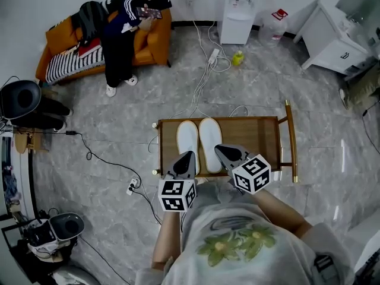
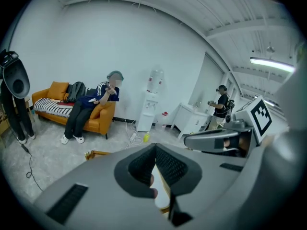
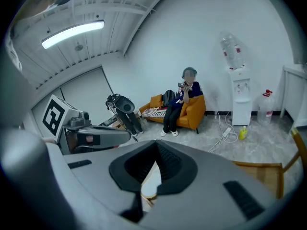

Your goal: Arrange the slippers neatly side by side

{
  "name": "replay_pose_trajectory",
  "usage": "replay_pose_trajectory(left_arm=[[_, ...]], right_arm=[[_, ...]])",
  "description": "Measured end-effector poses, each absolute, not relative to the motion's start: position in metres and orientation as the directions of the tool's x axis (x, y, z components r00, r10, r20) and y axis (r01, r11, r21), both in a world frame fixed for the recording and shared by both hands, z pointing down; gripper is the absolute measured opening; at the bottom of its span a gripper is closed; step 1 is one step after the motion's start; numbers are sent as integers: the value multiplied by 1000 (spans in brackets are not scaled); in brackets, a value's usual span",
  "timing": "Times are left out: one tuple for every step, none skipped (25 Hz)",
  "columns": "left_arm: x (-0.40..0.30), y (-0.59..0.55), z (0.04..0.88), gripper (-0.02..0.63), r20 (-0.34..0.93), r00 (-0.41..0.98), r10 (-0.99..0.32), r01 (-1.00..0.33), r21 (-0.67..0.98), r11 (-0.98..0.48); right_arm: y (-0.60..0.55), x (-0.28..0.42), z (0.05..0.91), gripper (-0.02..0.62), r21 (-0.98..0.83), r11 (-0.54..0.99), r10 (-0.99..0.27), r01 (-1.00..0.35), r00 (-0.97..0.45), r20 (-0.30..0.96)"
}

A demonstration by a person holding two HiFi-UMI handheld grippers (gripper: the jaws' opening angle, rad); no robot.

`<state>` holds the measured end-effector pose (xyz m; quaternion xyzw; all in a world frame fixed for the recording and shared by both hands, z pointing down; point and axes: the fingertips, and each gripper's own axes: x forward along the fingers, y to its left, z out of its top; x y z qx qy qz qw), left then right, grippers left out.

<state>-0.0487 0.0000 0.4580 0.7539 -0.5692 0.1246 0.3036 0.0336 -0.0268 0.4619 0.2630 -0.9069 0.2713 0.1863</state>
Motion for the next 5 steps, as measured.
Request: replay_pose_trajectory(left_arm=[[-48,1,457,15,532,316,-785,-935,315,-163],[-48,2,456,15,530,312,-788,-936,316,-157],[-47,3,454,15,528,307,-792,-936,318,-151],[-46,4,453,15,526,302,-795,-937,319,-145],[-46,6,452,15,525,297,-798,-937,319,-139]], right_arm=[[-27,35,461,6,-393,717,-375,-576,-793,480],[-27,38,459,6,-392,718,-374,-575,-794,479],[-26,40,458,6,-392,719,-373,-574,-795,479],[-26,42,458,6,-393,720,-372,-572,-796,478],[-25,45,457,6,-395,720,-371,-571,-797,477]])
